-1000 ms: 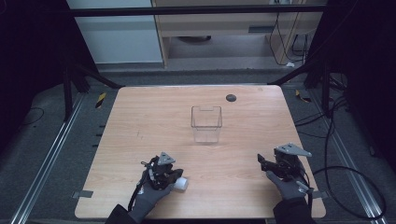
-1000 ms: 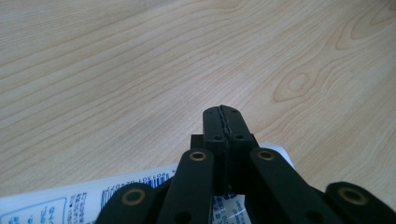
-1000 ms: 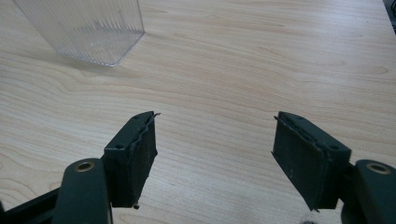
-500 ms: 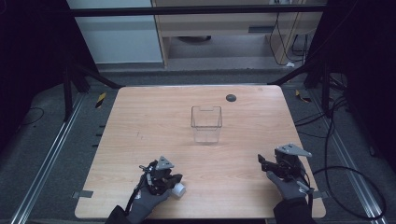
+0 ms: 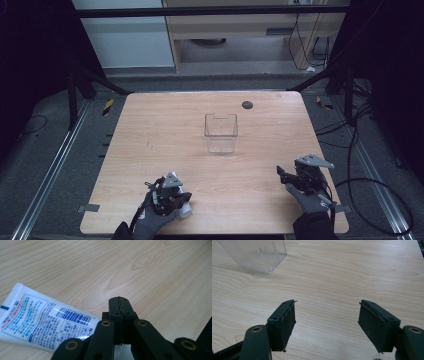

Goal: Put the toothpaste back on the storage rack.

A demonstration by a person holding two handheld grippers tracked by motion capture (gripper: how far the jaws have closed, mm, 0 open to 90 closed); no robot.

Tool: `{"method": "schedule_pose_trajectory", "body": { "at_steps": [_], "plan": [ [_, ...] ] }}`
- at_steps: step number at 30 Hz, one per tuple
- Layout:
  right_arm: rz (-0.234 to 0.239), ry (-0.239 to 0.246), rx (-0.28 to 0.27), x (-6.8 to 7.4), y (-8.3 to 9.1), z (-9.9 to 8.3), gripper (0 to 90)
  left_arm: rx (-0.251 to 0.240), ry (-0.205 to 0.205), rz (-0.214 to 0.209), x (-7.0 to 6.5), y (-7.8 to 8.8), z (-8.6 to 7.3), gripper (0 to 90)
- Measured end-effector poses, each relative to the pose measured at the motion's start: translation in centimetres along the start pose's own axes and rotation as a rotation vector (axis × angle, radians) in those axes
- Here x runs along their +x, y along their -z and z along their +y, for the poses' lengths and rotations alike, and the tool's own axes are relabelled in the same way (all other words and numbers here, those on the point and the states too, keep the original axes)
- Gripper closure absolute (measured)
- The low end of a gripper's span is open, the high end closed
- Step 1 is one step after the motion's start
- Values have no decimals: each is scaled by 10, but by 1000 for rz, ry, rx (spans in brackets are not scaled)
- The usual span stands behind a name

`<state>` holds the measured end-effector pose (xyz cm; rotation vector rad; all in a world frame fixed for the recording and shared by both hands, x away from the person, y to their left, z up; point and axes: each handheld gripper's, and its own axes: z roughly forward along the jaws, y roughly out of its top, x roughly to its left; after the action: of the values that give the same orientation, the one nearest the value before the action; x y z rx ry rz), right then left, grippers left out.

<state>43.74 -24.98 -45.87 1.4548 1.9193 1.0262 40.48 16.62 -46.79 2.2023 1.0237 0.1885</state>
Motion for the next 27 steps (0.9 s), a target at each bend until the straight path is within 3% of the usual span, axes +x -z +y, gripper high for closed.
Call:
{"method": "schedule_pose_trajectory", "body": {
  "at_steps": [11,27],
  "plan": [
    [-2,-2,5,0,0,0,294,21,-9,7,0,8,-7,894],
    [-4,0,11,0,-1,0,291,55,20,51,9,14,-13,894]
  ]
}}
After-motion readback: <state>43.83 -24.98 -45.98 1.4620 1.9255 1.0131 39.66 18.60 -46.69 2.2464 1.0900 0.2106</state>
